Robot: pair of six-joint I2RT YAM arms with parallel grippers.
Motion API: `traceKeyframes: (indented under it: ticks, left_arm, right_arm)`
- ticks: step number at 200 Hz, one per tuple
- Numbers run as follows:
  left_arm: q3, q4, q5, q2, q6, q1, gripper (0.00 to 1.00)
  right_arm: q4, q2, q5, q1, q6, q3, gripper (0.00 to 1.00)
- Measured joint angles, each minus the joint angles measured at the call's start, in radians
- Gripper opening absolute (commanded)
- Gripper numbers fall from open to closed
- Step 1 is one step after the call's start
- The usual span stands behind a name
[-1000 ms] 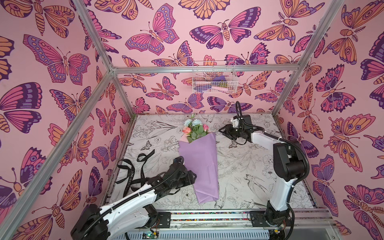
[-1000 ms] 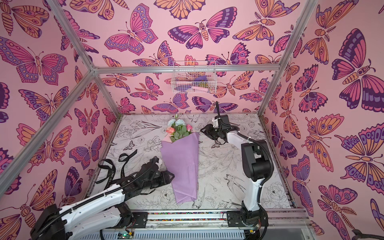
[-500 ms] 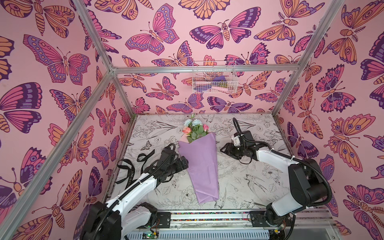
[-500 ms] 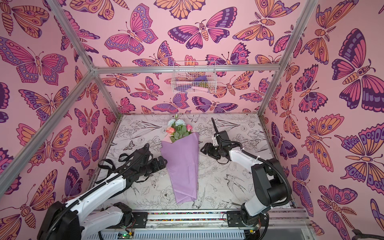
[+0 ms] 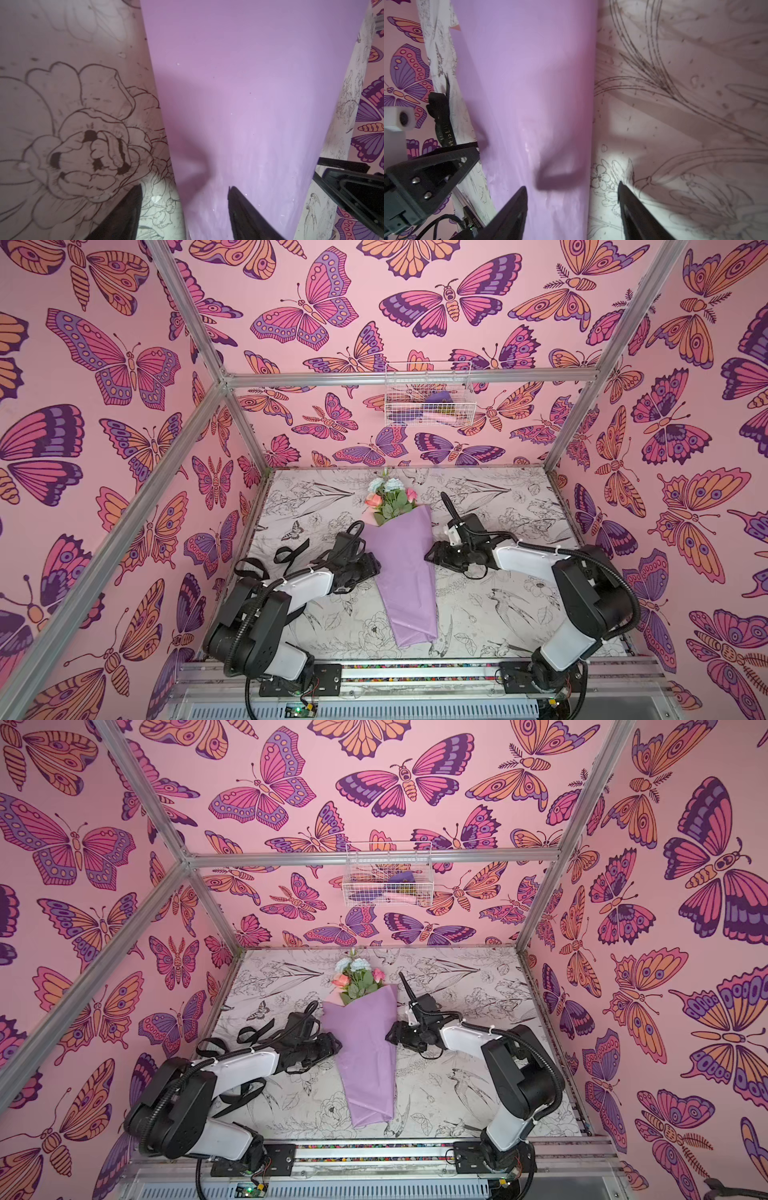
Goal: Tie the bouquet of fake flowers
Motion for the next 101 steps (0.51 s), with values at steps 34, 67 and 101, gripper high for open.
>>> traceKeyframes:
  ticks: [34, 67, 101]
  left_arm:
    - [0.003, 0.045, 0.012, 0.039, -0.016, 0.002, 0.39]
    - [0.004, 0.074, 0.017, 0.069, -0.028, 0.008, 0.21]
    - [0.007, 0.091, 0.024, 0.089, -0.032, 0.012, 0.14]
  right_arm:
    - [0.062, 0.067, -0.042, 0.01, 0.015, 0.04, 0.71]
    - [0.139, 0.142, -0.094, 0.028, 0.034, 0.093, 0.71]
    - [0.191, 0.203, -0.132, 0.045, 0.049, 0.143, 0.71]
